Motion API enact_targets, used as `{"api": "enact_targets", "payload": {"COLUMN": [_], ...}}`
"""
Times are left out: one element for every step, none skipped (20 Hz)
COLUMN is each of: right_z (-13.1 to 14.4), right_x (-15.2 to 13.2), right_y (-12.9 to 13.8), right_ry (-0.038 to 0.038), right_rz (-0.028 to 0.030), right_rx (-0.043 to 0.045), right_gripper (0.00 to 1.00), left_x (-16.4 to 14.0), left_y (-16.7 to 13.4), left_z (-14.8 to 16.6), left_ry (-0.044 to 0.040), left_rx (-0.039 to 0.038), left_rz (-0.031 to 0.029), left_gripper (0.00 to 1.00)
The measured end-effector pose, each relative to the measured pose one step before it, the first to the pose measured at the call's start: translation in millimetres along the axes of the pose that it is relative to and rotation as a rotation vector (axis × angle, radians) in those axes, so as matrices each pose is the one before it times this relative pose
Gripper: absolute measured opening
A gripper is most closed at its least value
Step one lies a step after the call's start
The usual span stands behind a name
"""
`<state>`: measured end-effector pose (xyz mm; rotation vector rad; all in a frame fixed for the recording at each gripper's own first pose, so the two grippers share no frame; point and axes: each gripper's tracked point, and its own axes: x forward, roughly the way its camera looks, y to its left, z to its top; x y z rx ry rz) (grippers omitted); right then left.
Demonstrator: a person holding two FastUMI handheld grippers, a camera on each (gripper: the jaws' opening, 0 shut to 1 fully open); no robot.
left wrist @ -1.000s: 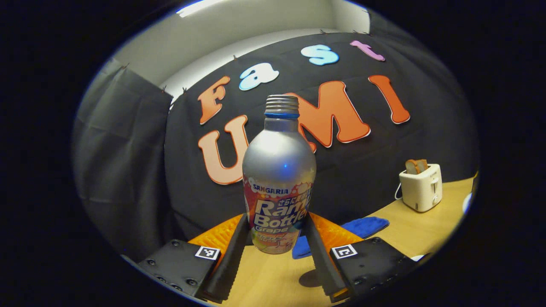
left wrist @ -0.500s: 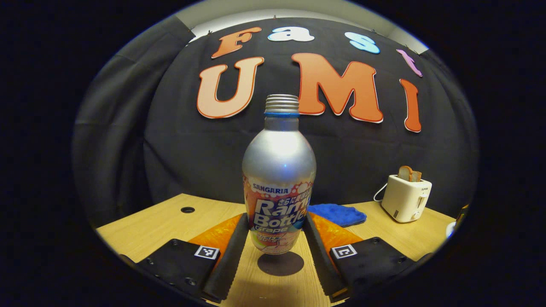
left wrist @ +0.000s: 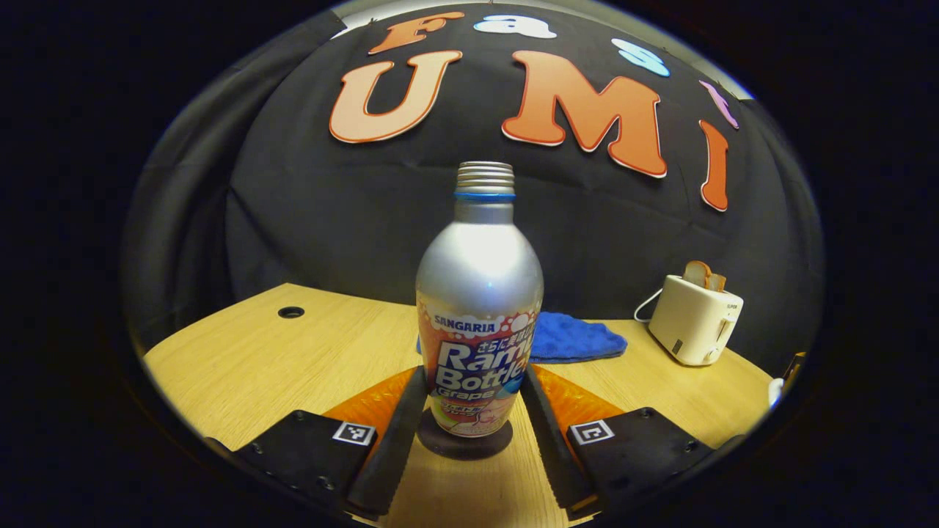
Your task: Open the teacup lid with one hand, grasp the water bottle and pour water into the teacup with the other hand; after pouring, place the water bottle on the coaster and then close the teacup lid.
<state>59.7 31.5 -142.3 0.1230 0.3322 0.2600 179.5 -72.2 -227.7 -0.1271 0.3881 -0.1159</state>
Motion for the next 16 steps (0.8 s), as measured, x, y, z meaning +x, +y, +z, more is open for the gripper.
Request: {"api": "enact_targets", "payload": {"right_z": [-1.86, -1.52, -1.41, -1.33, -3.07, -2.48, -2.11, -0.61, 0.3, -0.12, 0.84, -1.65, -1.28, -2.52, -1.86, -1.66], "right_x": [1.43, 1.04, -0.15, 0.43, 1.33, 3.13, 1.94, 1.29, 2.82, 2.49, 3.16, 3.1, 2.58, 2.75, 2.07, 2.47], "right_y": [0.21, -0.11, 1.74, 1.58, 1.88, 0.67, 1.66, 4.13, 4.17, 3.55, 2.29, 0.98, 0.85, 2.03, 1.04, 1.62], "right_ry": [0.00275, 0.00162, -0.00164, -0.00036, 0.00695, 0.00514, 0.00749, 0.00281, 0.00138, -0.00107, -0.00027, 0.00546, 0.00459, 0.01011, 0.00926, 0.01022], "right_rz": [-0.00021, 0.00257, 0.00843, 0.00819, 0.0125, 0.00501, 0.01349, 0.01897, 0.0228, 0.02028, 0.01223, 0.01064, 0.00763, 0.01017, 0.00657, 0.00664], "right_rx": [-0.00106, -0.00053, 0.00032, 0.00234, 0.00095, 0.0021, 0.00483, 0.00792, 0.01322, 0.00675, 0.00072, -0.00288, -0.00464, -0.00432, -0.00448, -0.00621], "right_gripper": [0.23, 0.23, 0.23, 0.23, 0.23, 0.23, 0.23, 0.23, 0.23, 0.23, 0.23, 0.23, 0.23, 0.23, 0.23, 0.23], "left_x": [2.17, 1.78, 1.5, 1.26, 1.56, 1.42, -0.49, 2.78, 0.16, 0.74, 1.58, 1.27, 0.61, 1.0, 1.39, 0.46], "left_y": [-0.99, -0.61, -0.27, -1.43, 0.82, 0.04, 1.11, 0.9, -0.02, 1.98, 0.41, 0.01, 0.99, -1.68, -0.71, -0.49], "left_z": [-3.72, -3.28, -3.16, -3.03, -3.64, -2.02, -5.01, -6.73, -1.55, 0.51, 1.28, 0.09, -2.44, -1.1, 1.77, 0.34], "left_ry": [0.00798, 0.01168, 0.00909, 0.01125, 0.00833, 0.00845, 0.01405, 0.00895, 0.00112, -0.0042, -0.00673, 0.00041, 0.005, 0.00598, -0.00334, 0.00237], "left_rx": [-0.00486, -0.00107, -0.01264, -0.00878, -0.00322, -0.00553, 0.00071, -0.00278, -0.00675, 0.00135, 0.00335, 0.00544, 0.00763, 0.00837, -0.00241, 0.00039], "left_rz": [-0.00462, 0.00141, -0.00503, -0.0033, 0.00176, 0.00003, 0.00578, -0.00057, 0.00464, 0.00953, 0.00183, -0.00353, 0.00079, 0.0, -0.00147, 0.00011], "left_gripper": [0.78, 0.78, 0.78, 0.78, 0.78, 0.81, 0.78, 0.78, 0.83, 0.83, 0.8, 0.83, 0.84, 0.81, 0.87, 0.84]}}
